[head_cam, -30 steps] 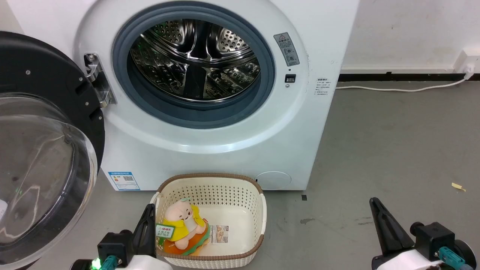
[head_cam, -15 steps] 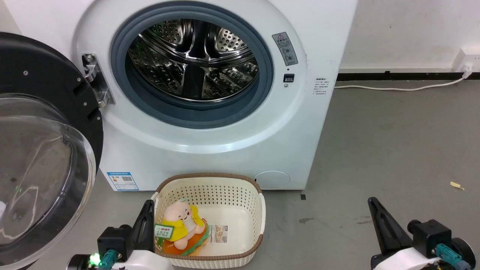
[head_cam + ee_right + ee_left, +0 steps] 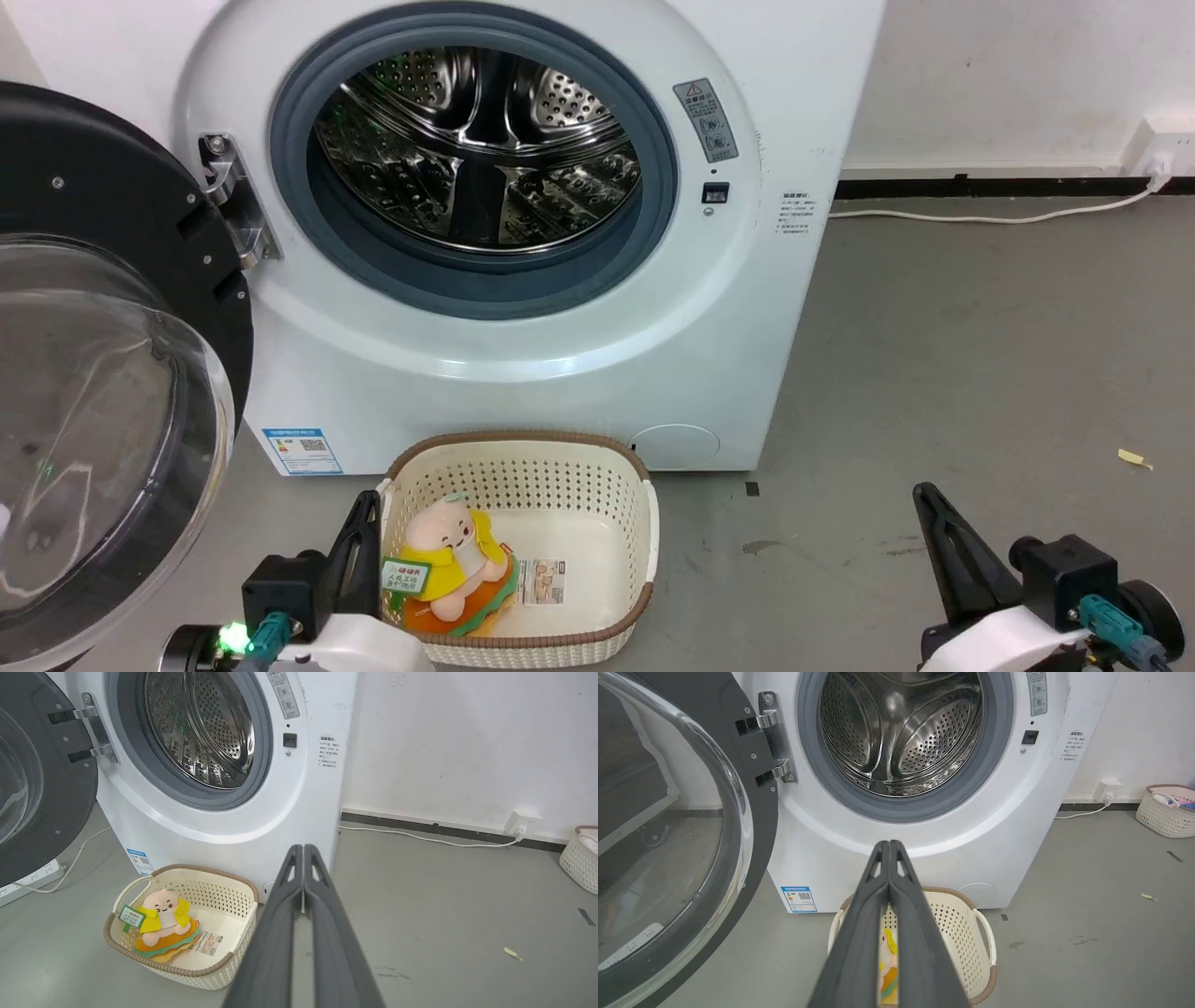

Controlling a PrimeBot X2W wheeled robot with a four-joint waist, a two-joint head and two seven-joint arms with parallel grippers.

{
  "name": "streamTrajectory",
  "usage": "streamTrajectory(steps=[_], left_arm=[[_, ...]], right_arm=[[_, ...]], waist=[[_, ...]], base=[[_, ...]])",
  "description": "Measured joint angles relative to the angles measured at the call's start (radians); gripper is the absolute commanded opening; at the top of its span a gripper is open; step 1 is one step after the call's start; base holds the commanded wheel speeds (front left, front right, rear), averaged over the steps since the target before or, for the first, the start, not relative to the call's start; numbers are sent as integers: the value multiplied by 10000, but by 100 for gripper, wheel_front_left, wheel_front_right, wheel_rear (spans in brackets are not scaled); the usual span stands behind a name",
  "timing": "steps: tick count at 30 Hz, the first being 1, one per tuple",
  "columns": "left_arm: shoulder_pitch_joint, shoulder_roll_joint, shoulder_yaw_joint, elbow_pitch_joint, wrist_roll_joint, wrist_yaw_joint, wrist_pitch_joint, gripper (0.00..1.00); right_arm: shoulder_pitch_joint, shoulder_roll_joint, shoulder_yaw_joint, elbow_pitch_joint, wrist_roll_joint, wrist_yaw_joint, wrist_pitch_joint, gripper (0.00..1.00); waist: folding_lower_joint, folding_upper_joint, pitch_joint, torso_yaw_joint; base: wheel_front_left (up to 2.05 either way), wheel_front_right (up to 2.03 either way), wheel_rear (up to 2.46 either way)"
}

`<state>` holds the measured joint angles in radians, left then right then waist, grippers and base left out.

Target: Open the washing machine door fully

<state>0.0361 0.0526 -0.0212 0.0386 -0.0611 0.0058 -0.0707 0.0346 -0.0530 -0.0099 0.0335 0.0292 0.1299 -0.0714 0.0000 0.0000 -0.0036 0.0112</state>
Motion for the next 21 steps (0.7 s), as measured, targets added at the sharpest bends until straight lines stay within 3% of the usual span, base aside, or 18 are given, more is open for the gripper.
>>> streamTrajectory(steps=[21], left_arm=[[-156, -10, 86, -198, 334, -4, 424, 0]], right_arm=[[-87, 0, 56, -150, -128, 0, 389, 0]], waist=[[0, 0, 22, -69]], base=[[0, 0, 0]])
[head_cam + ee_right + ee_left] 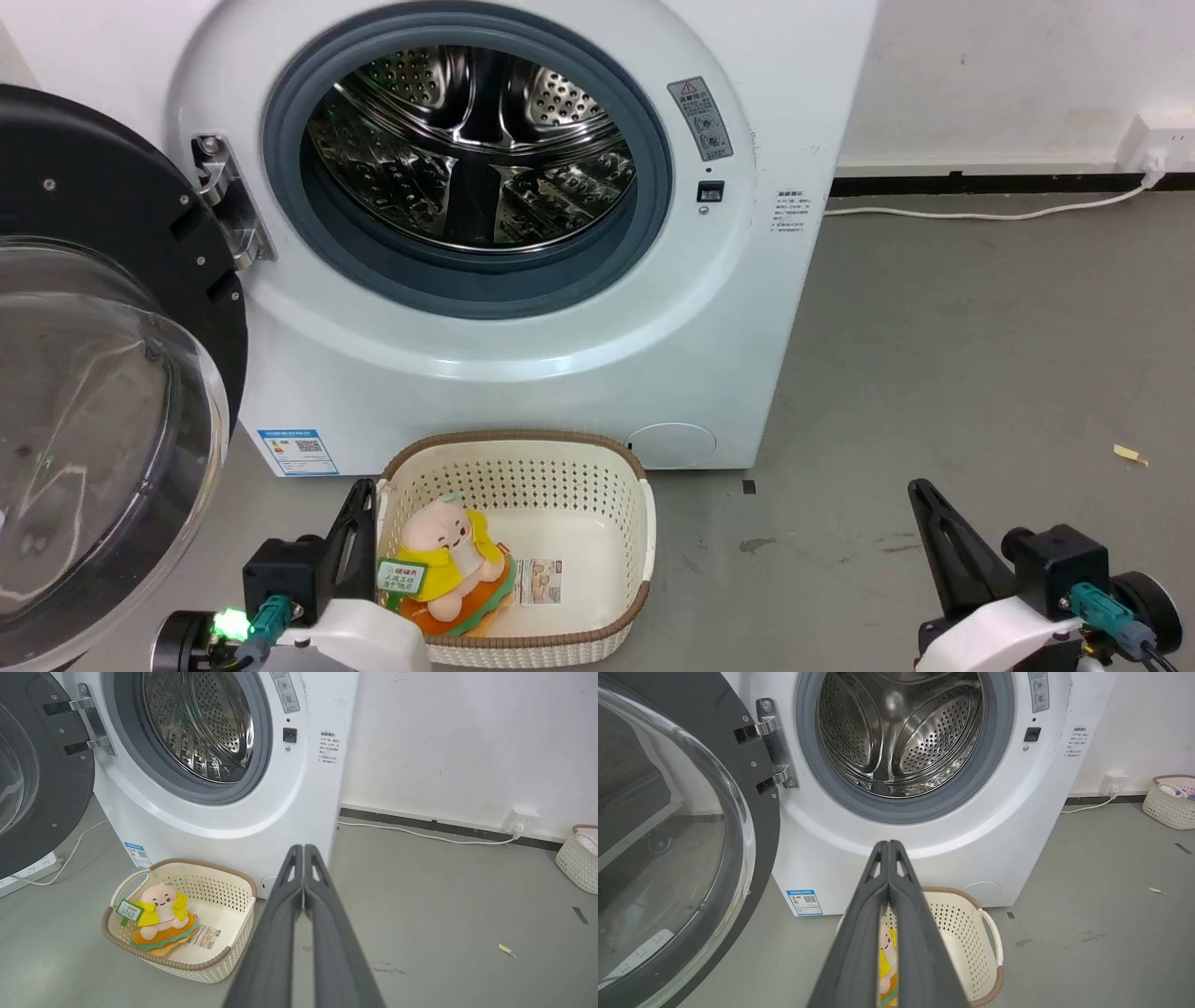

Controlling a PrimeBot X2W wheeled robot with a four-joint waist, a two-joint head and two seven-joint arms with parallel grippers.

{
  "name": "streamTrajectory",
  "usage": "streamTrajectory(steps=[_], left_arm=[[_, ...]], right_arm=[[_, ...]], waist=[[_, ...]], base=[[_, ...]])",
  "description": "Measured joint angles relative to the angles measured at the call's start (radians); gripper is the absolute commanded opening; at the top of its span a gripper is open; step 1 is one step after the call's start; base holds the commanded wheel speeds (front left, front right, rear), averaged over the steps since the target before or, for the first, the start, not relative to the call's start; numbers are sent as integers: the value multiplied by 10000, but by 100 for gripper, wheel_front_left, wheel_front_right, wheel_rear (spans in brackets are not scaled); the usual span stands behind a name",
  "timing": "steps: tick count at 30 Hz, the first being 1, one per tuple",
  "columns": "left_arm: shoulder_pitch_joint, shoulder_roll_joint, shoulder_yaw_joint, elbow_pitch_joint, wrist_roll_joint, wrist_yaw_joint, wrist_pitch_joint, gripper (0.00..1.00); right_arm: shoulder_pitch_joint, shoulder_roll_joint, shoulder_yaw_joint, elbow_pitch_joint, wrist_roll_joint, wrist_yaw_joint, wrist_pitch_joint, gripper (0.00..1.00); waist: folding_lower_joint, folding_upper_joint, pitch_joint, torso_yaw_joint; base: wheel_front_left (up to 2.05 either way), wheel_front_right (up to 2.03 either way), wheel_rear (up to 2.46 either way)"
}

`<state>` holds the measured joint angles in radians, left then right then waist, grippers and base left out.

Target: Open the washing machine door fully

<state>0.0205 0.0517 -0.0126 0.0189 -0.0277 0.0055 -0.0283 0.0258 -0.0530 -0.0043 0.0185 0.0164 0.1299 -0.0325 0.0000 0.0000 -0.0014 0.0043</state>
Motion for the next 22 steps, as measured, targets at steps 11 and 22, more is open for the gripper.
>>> streamTrajectory(steps=[11, 22], left_arm=[[-40, -8, 77, -117, 176, -12, 207, 0], [-52, -13, 125, -151, 249, -12, 280, 0]], right_arm=[[-120, 0, 31, -100, -84, 0, 268, 0], [-121, 0, 44, -136, -86, 0, 320, 0]], waist=[[0, 0, 12, -36], [0, 1, 14, -44]], base=[[0, 0, 0], [0, 0, 0]])
